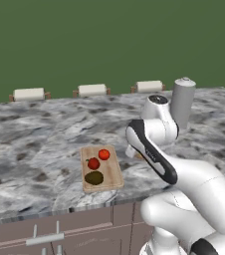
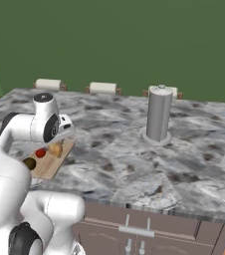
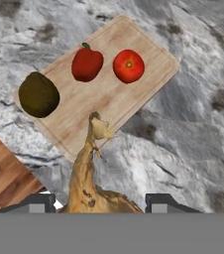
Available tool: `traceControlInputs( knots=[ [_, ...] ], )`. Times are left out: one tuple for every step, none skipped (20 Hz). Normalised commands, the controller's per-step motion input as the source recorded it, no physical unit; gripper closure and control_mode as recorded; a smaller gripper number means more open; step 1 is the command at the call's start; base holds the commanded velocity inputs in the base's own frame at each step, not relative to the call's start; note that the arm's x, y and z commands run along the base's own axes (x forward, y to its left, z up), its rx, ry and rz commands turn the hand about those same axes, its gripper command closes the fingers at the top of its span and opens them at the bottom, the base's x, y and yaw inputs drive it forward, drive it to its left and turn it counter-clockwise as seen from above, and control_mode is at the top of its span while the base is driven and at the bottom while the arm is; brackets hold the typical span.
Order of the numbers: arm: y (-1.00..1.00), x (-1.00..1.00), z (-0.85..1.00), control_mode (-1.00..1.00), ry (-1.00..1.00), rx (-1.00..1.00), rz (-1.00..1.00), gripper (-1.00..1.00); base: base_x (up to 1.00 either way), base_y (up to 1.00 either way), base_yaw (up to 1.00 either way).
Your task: Place the avocado, onion, tomato, and bell pepper on the cutting board.
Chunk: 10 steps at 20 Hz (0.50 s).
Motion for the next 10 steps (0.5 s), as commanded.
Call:
traceControlInputs(
  knots=[
    [0.41,0.06,0.0,-1.0,-0.01,0.0,0.09,1.0,0.0,0.0,0.0],
    [0.43,0.08,0.0,-1.0,0.0,0.0,0.09,1.0,0.0,0.0,0.0],
    [0.43,0.1,0.0,-1.0,0.0,0.0,0.09,1.0,0.0,0.0,0.0],
    [0.36,0.08,0.0,-1.0,0.0,0.0,0.09,1.0,0.0,0.0,0.0],
    [0.36,0.06,0.0,-1.0,0.0,0.0,0.09,1.0,0.0,0.0,0.0],
    [0.34,0.06,0.0,-1.0,0.0,0.0,0.09,1.0,0.0,0.0,0.0],
    [0.32,0.12,0.0,-1.0,0.0,0.0,0.09,1.0,0.0,0.0,0.0],
    [0.32,0.14,0.0,-1.0,0.0,0.0,0.08,1.0,0.0,0.0,0.0],
    [0.29,0.2,0.0,-1.0,0.0,0.0,0.08,1.0,0.0,0.0,0.0],
    [0.26,0.22,0.0,-1.0,0.0,0.0,0.07,1.0,0.0,0.0,0.0]
  ],
)
